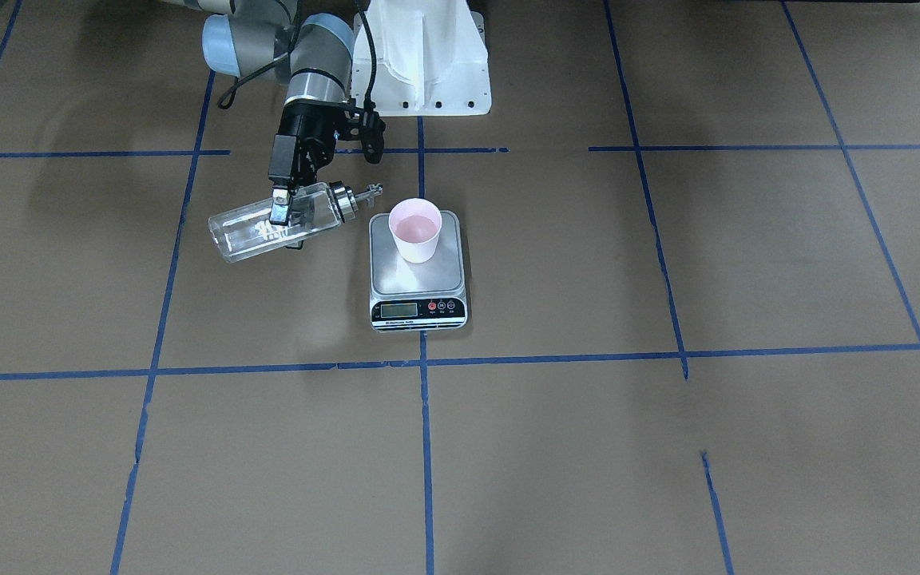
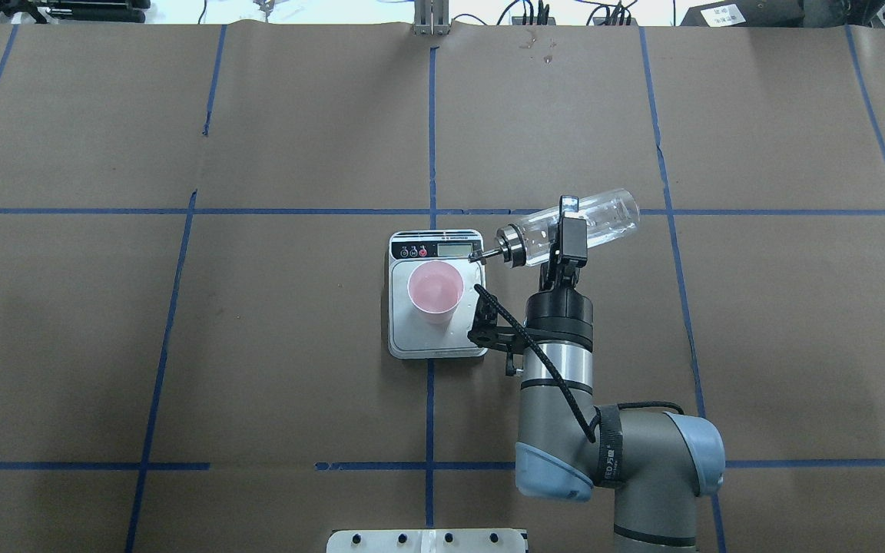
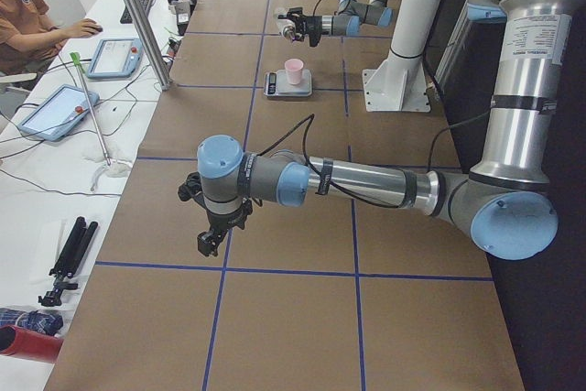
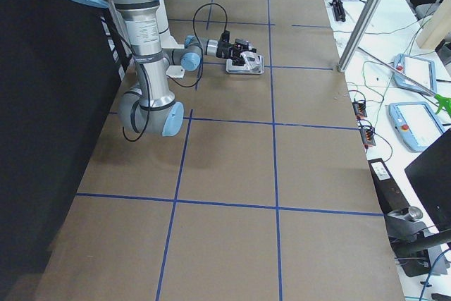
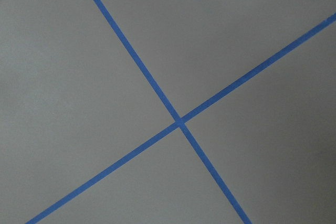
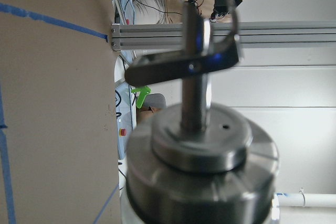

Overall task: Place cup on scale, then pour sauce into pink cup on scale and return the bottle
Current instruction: 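Tilt the bottle spout over the pink cup with the right gripper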

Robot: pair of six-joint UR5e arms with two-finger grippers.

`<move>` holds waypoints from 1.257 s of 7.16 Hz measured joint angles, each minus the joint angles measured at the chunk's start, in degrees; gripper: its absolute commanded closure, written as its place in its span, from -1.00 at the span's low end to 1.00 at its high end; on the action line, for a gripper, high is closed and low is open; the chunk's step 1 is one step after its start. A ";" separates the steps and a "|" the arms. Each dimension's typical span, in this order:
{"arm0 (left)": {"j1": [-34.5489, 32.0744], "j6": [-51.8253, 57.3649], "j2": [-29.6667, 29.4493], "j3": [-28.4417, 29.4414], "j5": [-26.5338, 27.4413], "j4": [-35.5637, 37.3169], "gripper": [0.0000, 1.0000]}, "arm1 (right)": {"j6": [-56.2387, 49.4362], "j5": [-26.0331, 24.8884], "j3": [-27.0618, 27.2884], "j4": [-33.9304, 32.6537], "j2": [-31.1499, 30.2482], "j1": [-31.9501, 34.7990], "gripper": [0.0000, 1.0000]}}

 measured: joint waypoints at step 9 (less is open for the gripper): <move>-0.08 0.07 -0.43 2.17 -0.09 -0.35 -1.00 | -13.74 -6.44 -2.98 -0.01 2.36 1.18 1.00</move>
